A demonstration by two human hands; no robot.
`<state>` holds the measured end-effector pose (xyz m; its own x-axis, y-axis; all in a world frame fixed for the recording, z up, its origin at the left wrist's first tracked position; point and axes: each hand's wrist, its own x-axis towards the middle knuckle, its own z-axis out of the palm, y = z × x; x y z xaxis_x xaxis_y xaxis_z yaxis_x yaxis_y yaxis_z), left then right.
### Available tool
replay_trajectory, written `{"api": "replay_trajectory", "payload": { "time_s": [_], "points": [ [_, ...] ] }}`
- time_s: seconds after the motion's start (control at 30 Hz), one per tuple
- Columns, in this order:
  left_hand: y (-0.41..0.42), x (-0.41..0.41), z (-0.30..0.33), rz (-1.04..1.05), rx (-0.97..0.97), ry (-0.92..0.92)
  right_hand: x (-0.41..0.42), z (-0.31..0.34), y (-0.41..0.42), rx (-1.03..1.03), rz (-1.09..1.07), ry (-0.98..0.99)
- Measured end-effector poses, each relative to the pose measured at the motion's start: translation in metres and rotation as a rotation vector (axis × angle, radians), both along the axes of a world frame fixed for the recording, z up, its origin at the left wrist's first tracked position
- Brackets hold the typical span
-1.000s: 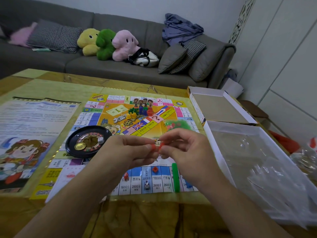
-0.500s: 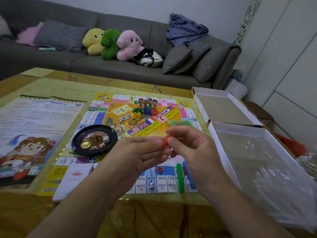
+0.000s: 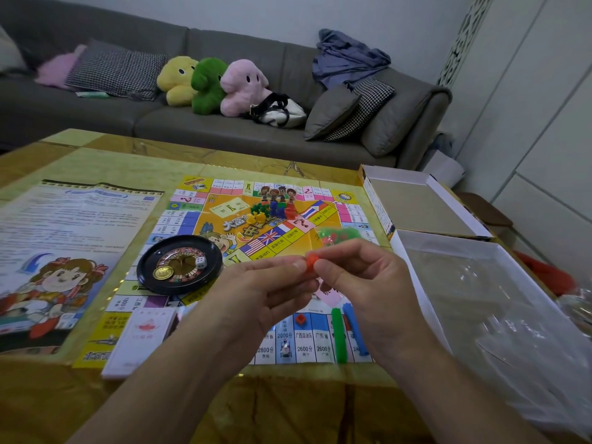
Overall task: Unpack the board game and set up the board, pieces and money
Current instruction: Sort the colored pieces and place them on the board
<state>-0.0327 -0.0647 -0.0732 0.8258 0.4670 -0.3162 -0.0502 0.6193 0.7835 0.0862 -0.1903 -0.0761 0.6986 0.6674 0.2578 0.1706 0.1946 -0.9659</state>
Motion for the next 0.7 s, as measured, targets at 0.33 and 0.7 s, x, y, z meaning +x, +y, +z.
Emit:
{"api": "replay_trajectory", "payload": {
  "time_s": [0.33, 0.7],
  "points": [
    [-0.005, 0.001, -0.003, 0.030, -0.041, 0.005, 0.000, -0.002, 0.000, -0.060, 0.015, -0.185],
    [-0.015, 0.005, -0.008, 0.101, -0.081, 0.056, -0.007, 0.003, 0.000, -0.165, -0.137, -0.636]
  ]
}}
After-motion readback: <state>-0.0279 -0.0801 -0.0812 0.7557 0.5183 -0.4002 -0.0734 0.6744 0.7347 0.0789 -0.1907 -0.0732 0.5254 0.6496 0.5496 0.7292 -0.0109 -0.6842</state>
